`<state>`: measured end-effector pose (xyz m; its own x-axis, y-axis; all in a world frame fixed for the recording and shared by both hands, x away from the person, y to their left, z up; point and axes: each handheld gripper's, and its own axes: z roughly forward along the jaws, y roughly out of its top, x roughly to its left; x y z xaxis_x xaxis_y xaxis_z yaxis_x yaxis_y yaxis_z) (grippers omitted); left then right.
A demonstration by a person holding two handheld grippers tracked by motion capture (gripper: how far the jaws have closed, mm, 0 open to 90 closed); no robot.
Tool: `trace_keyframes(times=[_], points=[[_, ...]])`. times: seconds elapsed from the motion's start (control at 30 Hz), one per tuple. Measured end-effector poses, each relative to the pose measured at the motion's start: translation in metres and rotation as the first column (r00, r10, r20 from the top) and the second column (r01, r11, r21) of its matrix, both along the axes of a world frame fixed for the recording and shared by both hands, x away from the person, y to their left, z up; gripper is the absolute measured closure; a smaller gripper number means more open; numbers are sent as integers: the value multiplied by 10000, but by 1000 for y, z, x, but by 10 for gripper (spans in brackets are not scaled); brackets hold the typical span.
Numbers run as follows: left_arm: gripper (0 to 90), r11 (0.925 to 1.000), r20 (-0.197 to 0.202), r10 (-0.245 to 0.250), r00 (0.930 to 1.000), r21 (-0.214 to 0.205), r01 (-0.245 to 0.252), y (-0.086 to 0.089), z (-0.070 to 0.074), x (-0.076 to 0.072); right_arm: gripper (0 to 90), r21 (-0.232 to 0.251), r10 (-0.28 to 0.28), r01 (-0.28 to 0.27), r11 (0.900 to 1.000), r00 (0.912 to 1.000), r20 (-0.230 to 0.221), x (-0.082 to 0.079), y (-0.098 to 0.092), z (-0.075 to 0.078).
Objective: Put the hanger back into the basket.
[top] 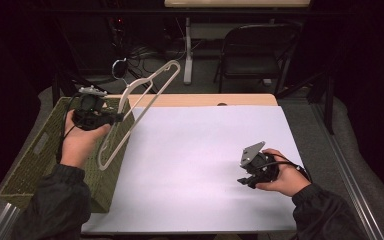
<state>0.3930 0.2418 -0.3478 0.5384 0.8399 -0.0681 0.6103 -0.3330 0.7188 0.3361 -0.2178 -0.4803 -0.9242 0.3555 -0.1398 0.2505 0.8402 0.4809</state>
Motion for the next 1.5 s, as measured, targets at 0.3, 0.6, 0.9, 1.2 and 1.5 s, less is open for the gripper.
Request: trace_keyframes(times=[0.3,0.6,0.9,1.2,1.5], points=[[875,9993,-391,38,9992,-381,-53,30,18,0,483,28,24,-24,10000,10000,-6,1,0,0],[875,9991,-859,-86,9963,-411,51,67,15,-2,484,0,-51,51,10000,10000,-19,0,0,1],[875,9999,-1117,-16,9937,-116,3,114,5,-15,484,22,-39,39,10000,10000,-21,0,1,-1],[875,9997,-1371,-252,9902,-44,248,167,-6,-36,483,150,-54,52,9999,9999,85,0,2,-2],[875,9994,-1193,-351,9922,-39,349,194,-14,-45,482,1,-43,43,10000,10000,-51,2,6,-1]])
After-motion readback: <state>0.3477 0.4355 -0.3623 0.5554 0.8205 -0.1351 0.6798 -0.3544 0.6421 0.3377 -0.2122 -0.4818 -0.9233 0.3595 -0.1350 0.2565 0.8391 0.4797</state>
